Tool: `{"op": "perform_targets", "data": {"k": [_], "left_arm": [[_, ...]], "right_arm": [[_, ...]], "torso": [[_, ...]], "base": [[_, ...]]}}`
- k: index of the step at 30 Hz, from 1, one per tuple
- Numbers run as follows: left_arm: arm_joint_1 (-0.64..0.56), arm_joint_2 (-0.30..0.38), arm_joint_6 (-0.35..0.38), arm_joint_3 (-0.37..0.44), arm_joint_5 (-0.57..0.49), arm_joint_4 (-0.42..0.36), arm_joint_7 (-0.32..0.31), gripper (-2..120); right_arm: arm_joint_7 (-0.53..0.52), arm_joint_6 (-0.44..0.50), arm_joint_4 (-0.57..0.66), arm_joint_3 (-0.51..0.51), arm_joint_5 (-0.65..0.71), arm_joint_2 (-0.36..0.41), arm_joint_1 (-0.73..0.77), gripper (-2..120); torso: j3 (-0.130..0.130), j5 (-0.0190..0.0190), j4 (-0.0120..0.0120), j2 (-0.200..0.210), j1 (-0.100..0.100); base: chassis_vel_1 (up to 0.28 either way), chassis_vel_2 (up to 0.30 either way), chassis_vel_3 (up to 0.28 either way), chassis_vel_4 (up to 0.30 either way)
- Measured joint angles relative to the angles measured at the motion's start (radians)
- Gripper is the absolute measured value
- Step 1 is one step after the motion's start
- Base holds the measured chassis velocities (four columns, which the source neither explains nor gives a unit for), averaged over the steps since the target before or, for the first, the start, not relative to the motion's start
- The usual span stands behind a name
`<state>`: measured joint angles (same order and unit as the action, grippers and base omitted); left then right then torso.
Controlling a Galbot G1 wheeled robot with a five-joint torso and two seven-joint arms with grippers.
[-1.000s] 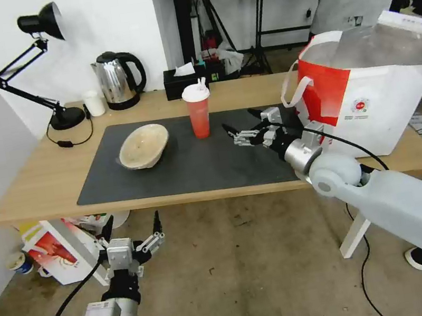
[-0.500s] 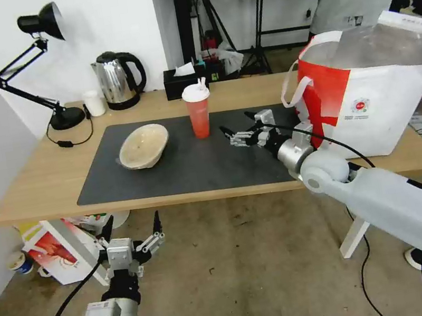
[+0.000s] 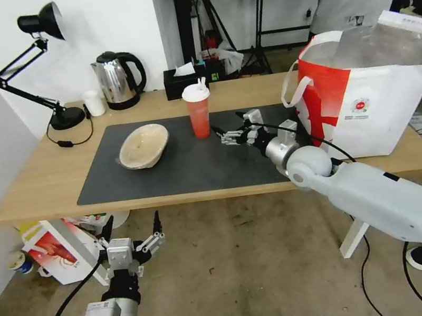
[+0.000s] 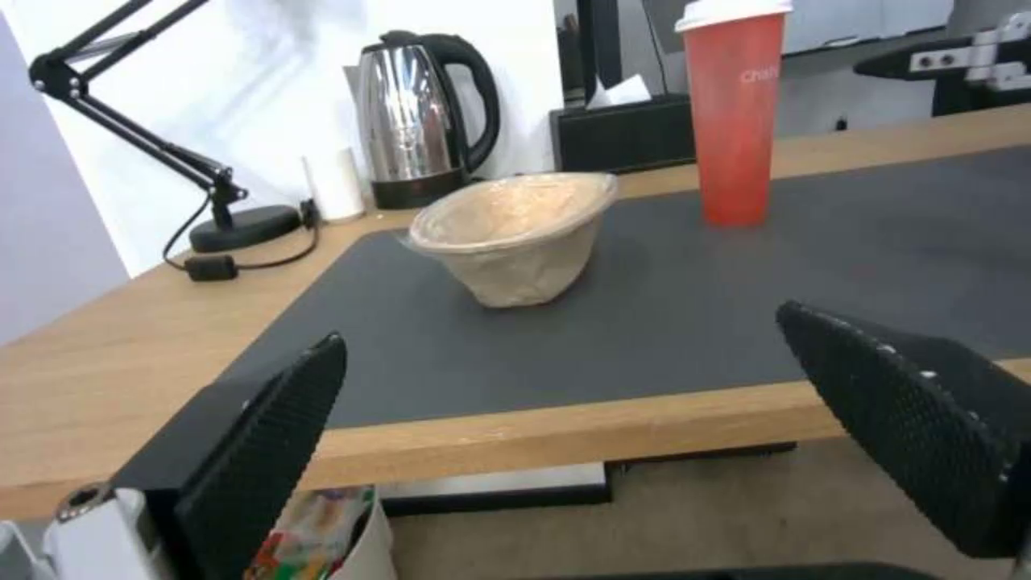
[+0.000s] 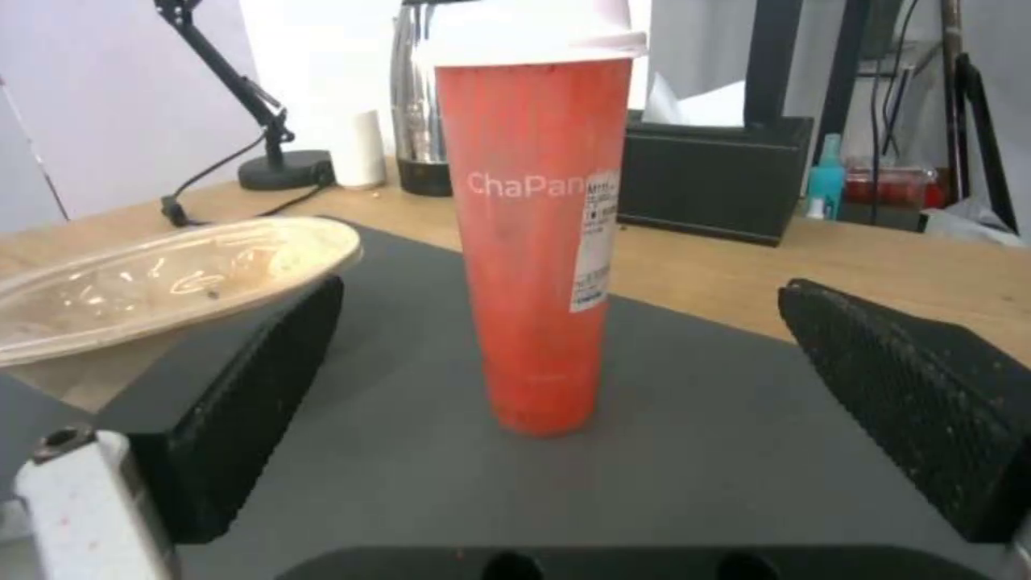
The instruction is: Pick up the trash from the table and place it into the takeout bag.
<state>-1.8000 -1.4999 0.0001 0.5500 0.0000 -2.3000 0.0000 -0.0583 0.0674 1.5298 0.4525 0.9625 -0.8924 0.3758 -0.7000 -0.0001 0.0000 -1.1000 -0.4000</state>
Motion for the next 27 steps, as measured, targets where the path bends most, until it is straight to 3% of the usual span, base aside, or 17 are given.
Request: {"op": "perform_targets", "data": {"k": [27], "left_arm": [[0.000,0.000,0.000,0.000,0.000,0.000,0.000,100]], "right_arm": [[0.035,0.002,-0.147,0.031,-0.010,-0.088,-0.093,100]], "torso": [[0.000,-0.0001,0.0000,0.000,0.000]], "base": [[0.000,0.000,0.000,0.000]]}}
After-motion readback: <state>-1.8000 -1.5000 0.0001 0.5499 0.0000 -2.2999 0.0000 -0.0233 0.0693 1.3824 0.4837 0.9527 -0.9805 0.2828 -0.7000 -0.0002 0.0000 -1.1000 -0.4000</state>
